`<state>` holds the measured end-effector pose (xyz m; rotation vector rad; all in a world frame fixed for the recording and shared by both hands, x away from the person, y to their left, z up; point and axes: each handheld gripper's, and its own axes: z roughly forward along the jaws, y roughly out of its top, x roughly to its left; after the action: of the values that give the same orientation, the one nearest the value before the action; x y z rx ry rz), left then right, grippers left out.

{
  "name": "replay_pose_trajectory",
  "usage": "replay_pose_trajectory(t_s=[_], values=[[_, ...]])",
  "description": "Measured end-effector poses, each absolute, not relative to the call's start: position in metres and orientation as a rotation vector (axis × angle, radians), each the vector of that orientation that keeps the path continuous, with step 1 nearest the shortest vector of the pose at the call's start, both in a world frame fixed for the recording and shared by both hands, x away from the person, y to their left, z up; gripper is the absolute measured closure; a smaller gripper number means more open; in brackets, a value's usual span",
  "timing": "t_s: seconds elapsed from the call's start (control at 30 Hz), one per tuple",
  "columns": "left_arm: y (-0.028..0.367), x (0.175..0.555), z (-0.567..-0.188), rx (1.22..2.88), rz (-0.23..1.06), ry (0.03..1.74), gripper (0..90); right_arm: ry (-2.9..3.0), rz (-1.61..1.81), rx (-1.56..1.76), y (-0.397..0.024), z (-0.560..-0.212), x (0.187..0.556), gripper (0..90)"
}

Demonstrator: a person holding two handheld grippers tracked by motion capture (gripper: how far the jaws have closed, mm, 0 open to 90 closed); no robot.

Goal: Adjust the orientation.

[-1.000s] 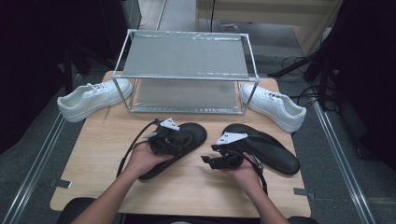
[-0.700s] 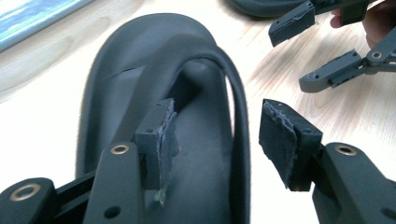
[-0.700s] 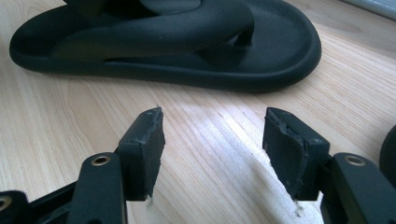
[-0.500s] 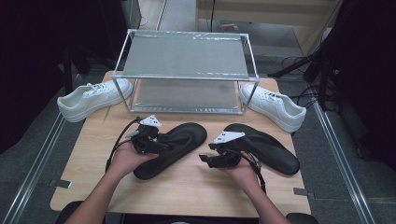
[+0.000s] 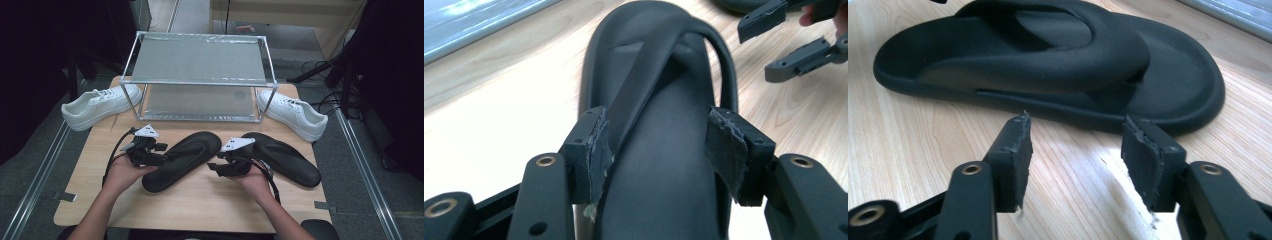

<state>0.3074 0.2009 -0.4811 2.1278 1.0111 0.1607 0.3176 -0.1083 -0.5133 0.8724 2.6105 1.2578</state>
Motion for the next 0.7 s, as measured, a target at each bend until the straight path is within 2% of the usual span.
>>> replay_pose_trajectory(t_s=[0.13, 0.37, 0.47, 0.57, 0.7], values=[[0.211, 0.304, -0.483, 2.123, 0.172, 1.047, 46.3, 2.638, 1.291, 0.867, -0.104, -0.512, 0.322, 57.2], [0.223, 0.297, -0.480, 2.095, 0.175, 1.075, 77.0, 2.613, 1.307, 0.822, -0.097, -0.505, 0.320, 79.6], [0.229, 0.298, -0.482, 2.088, 0.175, 1.085, 85.3, 2.624, 1.322, 0.818, -0.093, -0.503, 0.319, 86.1], [0.235, 0.303, -0.487, 2.080, 0.174, 1.116, 87.0, 2.635, 1.323, 0.795, -0.088, -0.504, 0.318, 89.9], [0.239, 0.309, -0.494, 2.071, 0.170, 1.125, 86.9, 2.649, 1.316, 0.765, -0.082, -0.504, 0.315, 90.0]])
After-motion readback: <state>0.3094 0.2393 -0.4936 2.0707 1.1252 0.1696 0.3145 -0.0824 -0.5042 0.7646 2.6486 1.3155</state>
